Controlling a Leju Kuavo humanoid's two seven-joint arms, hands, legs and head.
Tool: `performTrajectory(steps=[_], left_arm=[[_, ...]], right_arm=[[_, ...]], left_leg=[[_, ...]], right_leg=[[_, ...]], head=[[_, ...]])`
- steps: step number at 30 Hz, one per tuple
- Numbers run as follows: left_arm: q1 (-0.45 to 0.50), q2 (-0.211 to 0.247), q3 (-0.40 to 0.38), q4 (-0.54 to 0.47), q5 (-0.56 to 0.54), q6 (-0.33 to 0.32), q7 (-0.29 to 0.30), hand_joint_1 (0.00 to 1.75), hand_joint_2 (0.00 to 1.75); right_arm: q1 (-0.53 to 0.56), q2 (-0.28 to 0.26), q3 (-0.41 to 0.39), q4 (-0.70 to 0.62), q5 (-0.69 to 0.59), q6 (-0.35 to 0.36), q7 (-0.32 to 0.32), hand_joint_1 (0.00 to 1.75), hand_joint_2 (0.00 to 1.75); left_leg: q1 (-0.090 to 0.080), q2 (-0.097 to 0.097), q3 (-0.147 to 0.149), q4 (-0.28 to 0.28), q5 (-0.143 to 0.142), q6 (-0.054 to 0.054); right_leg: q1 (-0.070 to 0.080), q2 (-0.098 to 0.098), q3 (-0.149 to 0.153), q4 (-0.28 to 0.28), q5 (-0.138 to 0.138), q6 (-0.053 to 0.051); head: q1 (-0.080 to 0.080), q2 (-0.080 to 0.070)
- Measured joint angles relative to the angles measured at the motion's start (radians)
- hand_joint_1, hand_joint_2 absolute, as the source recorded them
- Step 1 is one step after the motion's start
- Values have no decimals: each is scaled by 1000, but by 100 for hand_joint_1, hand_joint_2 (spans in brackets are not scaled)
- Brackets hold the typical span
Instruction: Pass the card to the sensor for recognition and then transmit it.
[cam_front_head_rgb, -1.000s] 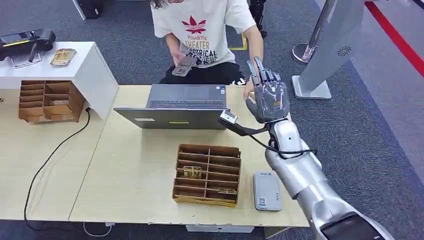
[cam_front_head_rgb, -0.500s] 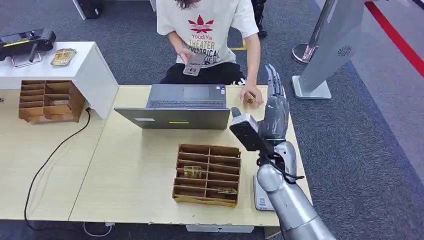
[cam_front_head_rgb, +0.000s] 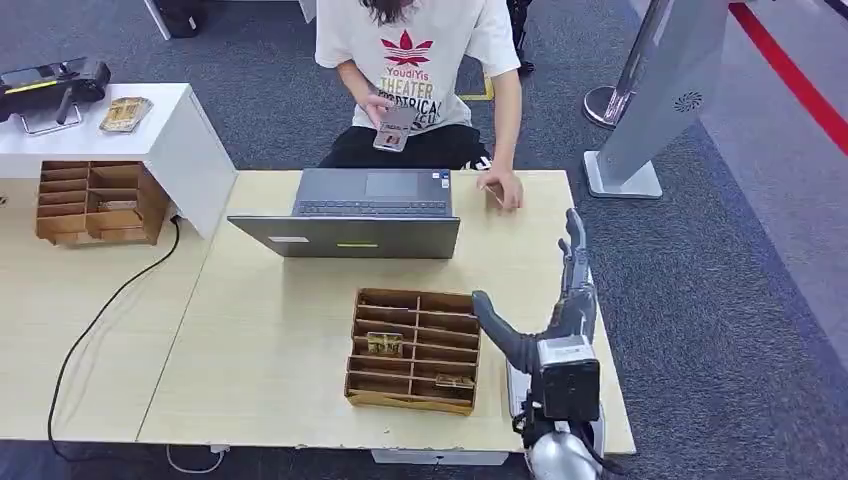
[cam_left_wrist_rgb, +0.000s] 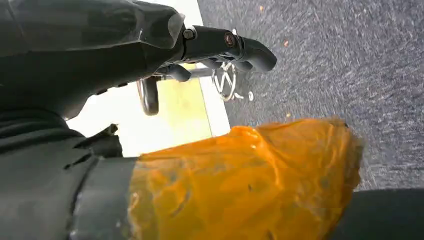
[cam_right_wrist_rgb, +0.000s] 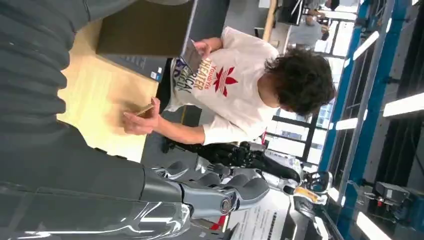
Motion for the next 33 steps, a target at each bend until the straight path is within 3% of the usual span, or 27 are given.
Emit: performTrajectory(steps=[1, 2, 3, 4, 16, 18, 19, 20, 24, 26, 28, 29, 31, 33], left_arm=[[0, -2, 3, 0, 3, 2, 0, 0, 0], [0, -3, 6, 0, 5, 5, 0, 0, 0], [0, -4, 9, 0, 6, 6, 0, 0, 0], [-1, -5, 13, 0, 8, 6, 1, 0, 0], [-1, -11, 25, 0, 9, 6, 8, 0, 0], [-1, -11, 28, 0, 11, 6, 10, 0, 0], [-1, -11, 30, 0, 11, 6, 11, 0, 0], [-1, -11, 31, 0, 11, 6, 11, 0, 0], [-1, -11, 37, 0, 8, 1, 13, 0, 0], [-2, -11, 39, 0, 8, -2, 14, 0, 0], [-1, -11, 39, 0, 6, -3, 14, 0, 0], [-2, -11, 39, 0, 5, -3, 14, 0, 0], [-2, -11, 39, 0, 1, -3, 14, 0, 0], [-2, -11, 39, 0, -4, -6, 14, 0, 0]], right_arm=[[14, -2, 4, -10, 20, 1, 2, 21, 175], [25, -4, 11, -16, 46, 3, 9, 68, 175], [35, -7, 18, -21, 66, 4, 13, 68, 175], [46, -10, 24, -24, 88, 4, 18, 175, 175], [70, -32, 103, 12, 288, 11, 98, 175, 175], [67, -36, 114, 27, 333, 11, 126, 168, 175], [65, -38, 121, 36, 361, 11, 142, 140, 175], [61, -40, 126, 45, 390, 12, 158, 58, 175], [43, -50, 150, 91, 516, 4, 217, 58, 175], [36, -53, 160, 110, 542, 2, 229, 31, 175], [30, -55, 167, 126, 559, -3, 239, 42, 175], [26, -57, 171, 135, 578, -5, 254, 61, 175], [14, -60, 175, 161, 638, -14, 292, 133, 175], [1, -63, 180, 189, 688, -27, 317, 134, 175]], left_leg=[[0, 0, 0, 0, 0, 0], [0, 0, 0, 0, 0, 0], [0, 0, 0, 0, 0, 0], [0, 0, 0, 0, 0, 0], [0, 0, 0, 0, 0, 0], [0, 0, 0, 0, 0, 0], [0, 0, 0, 0, 0, 0], [0, 0, 0, 0, 0, 0], [0, 0, 0, 0, 0, 0], [0, 0, 0, 0, 0, 0], [0, 0, 0, 0, 0, 0], [0, 0, 0, 0, 0, 0], [0, 0, 0, 0, 0, 0], [0, 0, 0, 0, 0, 0]], right_leg=[[0, 0, 0, 0, 0, 0], [0, 0, 0, 0, 0, 0], [0, 0, 0, 0, 0, 0], [0, 0, 0, 0, 0, 0], [0, 0, 0, 0, 0, 0], [0, 0, 0, 0, 0, 0], [0, 0, 0, 0, 0, 0], [0, 0, 0, 0, 0, 0], [0, 0, 0, 0, 0, 0], [0, 0, 0, 0, 0, 0], [0, 0, 0, 0, 0, 0], [0, 0, 0, 0, 0, 0], [0, 0, 0, 0, 0, 0], [0, 0, 0, 0, 0, 0]], head=[[0, 0], [0, 0], [0, 0], [0, 0], [0, 0], [0, 0], [0, 0], [0, 0], [0, 0], [0, 0], [0, 0], [0, 0], [0, 0], [0, 0]])
